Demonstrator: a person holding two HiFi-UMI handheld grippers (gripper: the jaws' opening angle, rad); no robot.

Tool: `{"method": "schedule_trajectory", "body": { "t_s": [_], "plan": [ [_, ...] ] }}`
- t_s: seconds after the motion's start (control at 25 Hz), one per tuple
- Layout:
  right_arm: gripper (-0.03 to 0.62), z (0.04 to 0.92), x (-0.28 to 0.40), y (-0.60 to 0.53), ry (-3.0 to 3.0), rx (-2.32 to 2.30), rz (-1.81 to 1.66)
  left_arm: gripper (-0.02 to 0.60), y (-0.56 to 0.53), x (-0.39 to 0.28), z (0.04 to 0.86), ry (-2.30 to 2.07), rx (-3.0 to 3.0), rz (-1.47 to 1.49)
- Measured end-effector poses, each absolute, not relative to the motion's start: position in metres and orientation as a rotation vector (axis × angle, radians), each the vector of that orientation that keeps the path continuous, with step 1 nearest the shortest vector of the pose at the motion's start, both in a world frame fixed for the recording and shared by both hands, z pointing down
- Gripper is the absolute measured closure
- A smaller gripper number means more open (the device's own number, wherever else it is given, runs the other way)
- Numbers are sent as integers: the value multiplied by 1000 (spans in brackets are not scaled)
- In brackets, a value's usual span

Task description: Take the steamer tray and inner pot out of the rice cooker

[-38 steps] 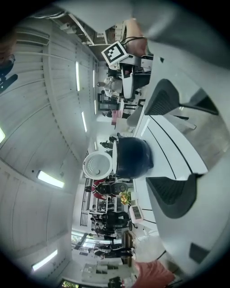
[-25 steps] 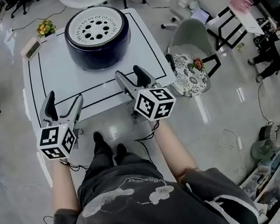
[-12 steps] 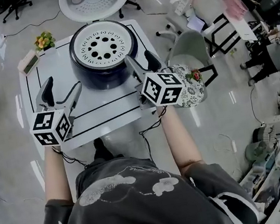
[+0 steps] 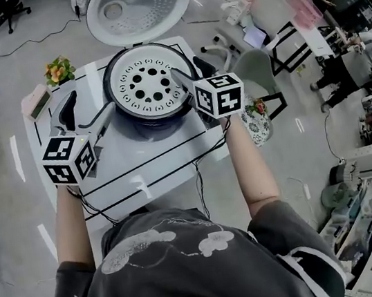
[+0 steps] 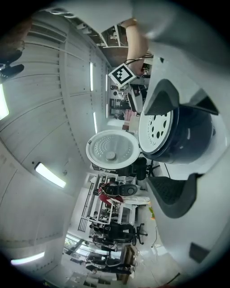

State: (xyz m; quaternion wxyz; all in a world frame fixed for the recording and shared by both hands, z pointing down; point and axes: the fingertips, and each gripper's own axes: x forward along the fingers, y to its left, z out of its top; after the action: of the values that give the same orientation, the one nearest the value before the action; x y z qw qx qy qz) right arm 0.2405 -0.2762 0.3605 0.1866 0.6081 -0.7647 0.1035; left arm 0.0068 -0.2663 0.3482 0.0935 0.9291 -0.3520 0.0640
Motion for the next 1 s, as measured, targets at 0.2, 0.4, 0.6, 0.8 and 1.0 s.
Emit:
{"method": "schedule_trajectory", "body": {
  "t_s": [0.2, 0.4, 0.6, 0.8, 1.0],
  "plan": [
    [289, 386, 254, -295, -2022, 1620, 296, 164, -284, 11, 362, -998, 2755, 212],
    [290, 414, 259, -309, -1953, 1513, 343, 164, -296, 19, 375, -958, 2746, 213],
    [318, 425, 270, -316, -1848, 1484, 353, 164, -301, 21, 377, -951, 2735, 198],
    [327, 431, 272, -318, -1786, 1463, 352, 164, -300, 25, 382, -969, 2724, 210],
    [361, 424, 283, -326, -1753, 1445, 252, 164, -296, 33, 379, -995, 2711, 234]
  ]
}}
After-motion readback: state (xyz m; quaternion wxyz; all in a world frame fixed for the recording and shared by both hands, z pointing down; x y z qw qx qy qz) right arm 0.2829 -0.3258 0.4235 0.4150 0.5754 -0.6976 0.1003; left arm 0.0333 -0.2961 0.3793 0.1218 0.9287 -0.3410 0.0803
